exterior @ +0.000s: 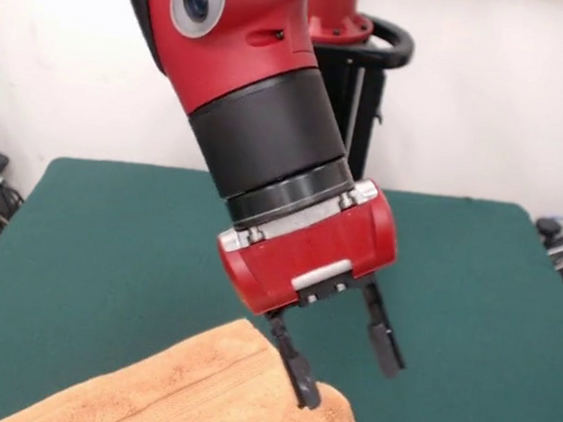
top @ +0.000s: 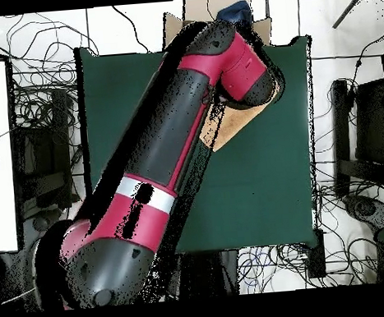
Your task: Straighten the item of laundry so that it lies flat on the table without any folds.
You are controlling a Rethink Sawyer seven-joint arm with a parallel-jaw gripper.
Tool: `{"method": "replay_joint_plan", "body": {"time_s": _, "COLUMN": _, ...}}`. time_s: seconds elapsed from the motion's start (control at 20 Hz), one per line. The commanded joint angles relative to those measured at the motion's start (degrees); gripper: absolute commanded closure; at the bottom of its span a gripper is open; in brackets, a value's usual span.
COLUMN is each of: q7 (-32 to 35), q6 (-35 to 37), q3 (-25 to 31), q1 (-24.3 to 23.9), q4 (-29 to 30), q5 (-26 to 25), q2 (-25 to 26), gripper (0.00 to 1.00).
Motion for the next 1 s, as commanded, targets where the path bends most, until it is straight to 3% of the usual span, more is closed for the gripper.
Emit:
{"method": "replay_joint_plan", "body": {"time_s": 0.05, "q7": 11.51, "q6": -9.99, "q3": -3.37, "q1": 0.62, "q4": -3.64, "q5": -11.9, "q2": 10.15, "gripper": 0.0}}
{"method": "replay_joint_plan", "body": {"time_s": 0.15, "q7": 12.0, "q6": -12.4, "q3": -5.88, "q1": 0.64, "q4": -4.41, "q5": -15.66, "q2": 12.06, "gripper": 0.0}}
{"method": "replay_joint_plan", "body": {"time_s": 0.65, "q7": 9.56, "q6": -15.63, "q3": -6.86, "q1": 1.19, "q4": -4.45, "q5": -20.49, "q2": 13.68, "gripper": 0.0}}
{"method": "replay_joint_plan", "body": {"time_s": 0.7, "q7": 9.19, "q6": -15.38, "q3": -6.69, "q1": 1.22, "q4": -4.31, "q5": -20.03, "q2": 13.58, "gripper": 1.0}}
{"method": "replay_joint_plan", "body": {"time_s": 1.0, "q7": 6.8, "q6": -15.81, "q3": -5.9, "q1": 1.5, "q4": -3.5, "q5": -19.61, "q2": 13.21, "gripper": 1.0}}
